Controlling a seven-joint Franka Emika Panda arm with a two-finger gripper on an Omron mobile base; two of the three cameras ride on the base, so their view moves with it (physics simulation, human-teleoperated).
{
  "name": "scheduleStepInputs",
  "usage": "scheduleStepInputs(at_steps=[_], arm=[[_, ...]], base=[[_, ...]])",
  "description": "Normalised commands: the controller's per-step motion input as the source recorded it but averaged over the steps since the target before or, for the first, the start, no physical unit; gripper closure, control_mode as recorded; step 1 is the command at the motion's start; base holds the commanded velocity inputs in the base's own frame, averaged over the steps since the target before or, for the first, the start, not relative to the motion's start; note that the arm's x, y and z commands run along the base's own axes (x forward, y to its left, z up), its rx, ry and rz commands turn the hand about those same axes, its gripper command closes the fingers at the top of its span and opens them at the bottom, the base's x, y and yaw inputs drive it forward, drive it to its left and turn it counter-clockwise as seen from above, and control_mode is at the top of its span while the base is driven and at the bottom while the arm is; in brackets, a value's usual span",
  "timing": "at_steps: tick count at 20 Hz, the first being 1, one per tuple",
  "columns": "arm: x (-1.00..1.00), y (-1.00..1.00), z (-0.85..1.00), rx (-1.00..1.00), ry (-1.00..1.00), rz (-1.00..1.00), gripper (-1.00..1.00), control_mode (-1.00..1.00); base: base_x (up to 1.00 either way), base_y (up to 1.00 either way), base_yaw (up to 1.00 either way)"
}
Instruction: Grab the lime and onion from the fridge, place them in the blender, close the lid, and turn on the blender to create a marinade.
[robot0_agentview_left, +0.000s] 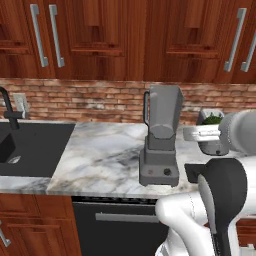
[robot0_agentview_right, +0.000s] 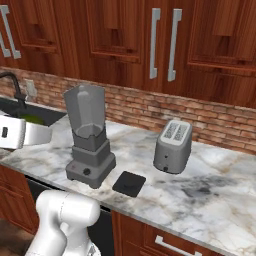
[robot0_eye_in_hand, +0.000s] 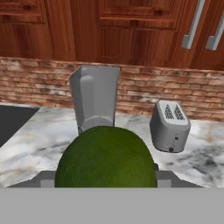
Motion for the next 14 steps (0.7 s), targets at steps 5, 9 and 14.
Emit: scheduleStepInputs(at_steps=[5, 9, 14], arm=[[0.65, 0.0, 0.73, 0.08, 0.14, 0.0, 1.0, -1.0], [0.61, -0.08, 0.42, 0.16, 0.27, 0.02, 1.0, -1.0], [0.21, 0.02, 0.01, 0.06, 0.2, 0.05, 1.0, -1.0]], base=[[0.0, 0.0, 0.0], [0.0, 0.0, 0.0], [0.0, 0.0, 0.0]])
